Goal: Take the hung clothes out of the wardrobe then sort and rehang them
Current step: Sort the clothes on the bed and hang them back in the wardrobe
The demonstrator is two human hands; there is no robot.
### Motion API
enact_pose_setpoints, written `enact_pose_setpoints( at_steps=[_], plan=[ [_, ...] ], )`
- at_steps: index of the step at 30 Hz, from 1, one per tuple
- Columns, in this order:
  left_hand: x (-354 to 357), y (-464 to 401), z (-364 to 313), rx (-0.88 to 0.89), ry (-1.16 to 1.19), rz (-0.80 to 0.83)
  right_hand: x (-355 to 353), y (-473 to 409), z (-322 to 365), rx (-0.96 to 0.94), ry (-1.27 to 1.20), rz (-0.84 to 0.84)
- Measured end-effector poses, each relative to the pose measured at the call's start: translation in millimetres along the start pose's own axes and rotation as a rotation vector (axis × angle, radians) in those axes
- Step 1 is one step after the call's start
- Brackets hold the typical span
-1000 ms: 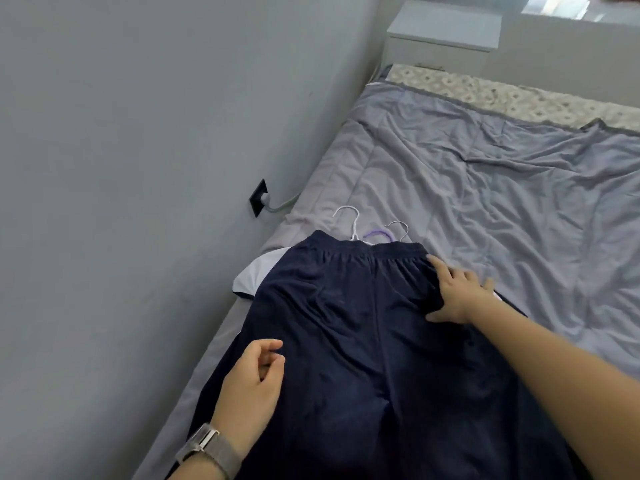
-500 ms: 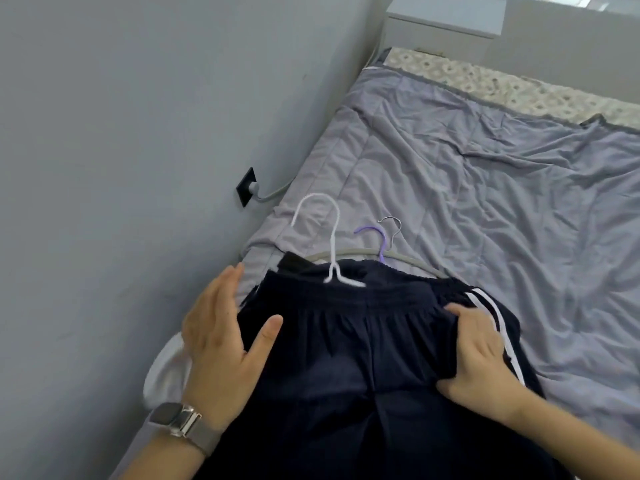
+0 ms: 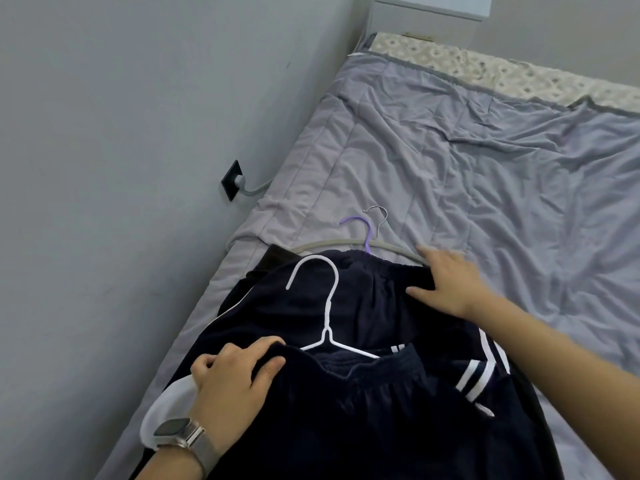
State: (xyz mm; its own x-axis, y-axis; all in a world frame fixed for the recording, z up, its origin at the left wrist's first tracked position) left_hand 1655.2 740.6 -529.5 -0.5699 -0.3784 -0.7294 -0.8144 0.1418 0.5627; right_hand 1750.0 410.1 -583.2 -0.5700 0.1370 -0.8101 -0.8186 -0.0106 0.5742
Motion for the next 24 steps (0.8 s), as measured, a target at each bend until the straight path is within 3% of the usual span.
enact_pose_setpoints(
  at_steps=[2, 3, 7, 10, 12, 15, 17, 19, 24],
  plan=[
    [0.4, 2.9, -0.8, 0.004, -0.004, -0.002, 30.3, -13.6, 3.9, 0.001, 0.089, 0.178],
    [0.4, 4.9, 0.4, 0.001, 0.016, -0.005, 38.0, -16.4, 10.3, -0.027, 0.119, 0.191],
    [1.1, 13.1, 2.9, -0.01, 0.064, 0.005, 37.1, -0.7, 35.7, -0.195, -0.144, 0.164],
    [-5.2, 21.8, -1.3, 0.027, 0.08, -0.065, 13.1, 44.6, 34.5, -0.293, -0.333, -0.016],
    [-11.3, 28.5, -4.4, 0.052, 0.094, -0.107, 0.6, 83.5, 37.4, -0.36, -0.489, -0.032],
    [-20.4, 42.5, -20.1, 0.133, 0.076, -0.119, 16.4, 130.8, 62.1, -0.446, -0.875, 0.407],
    [-28.3, 56.7, -33.2, 0.183, 0.063, -0.156, 35.1, 158.1, 71.8, -0.409, -0.951, 0.663],
    [-36.6, 73.9, -45.2, 0.219, 0.041, -0.218, 41.9, 180.2, 79.0, -0.369, -0.952, 0.748],
    [-51.9, 127.5, -64.9, 0.242, -0.055, -0.322, 27.2, 252.9, 111.1, -0.352, -1.137, 0.744]
  ],
)
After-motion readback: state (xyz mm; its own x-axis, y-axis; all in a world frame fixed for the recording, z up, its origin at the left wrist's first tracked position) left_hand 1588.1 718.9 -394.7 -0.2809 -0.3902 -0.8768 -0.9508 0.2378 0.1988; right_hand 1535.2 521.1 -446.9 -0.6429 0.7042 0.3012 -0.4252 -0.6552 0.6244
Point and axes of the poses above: each hand's wrist, its own y-axis away from the middle knuckle, its own x-axis out of the palm, z = x × y, the point moved 9 cm from there along -y, towards the middle knuckle, and after that the axes turned 14 degrees about z, right-handed, at the moved point
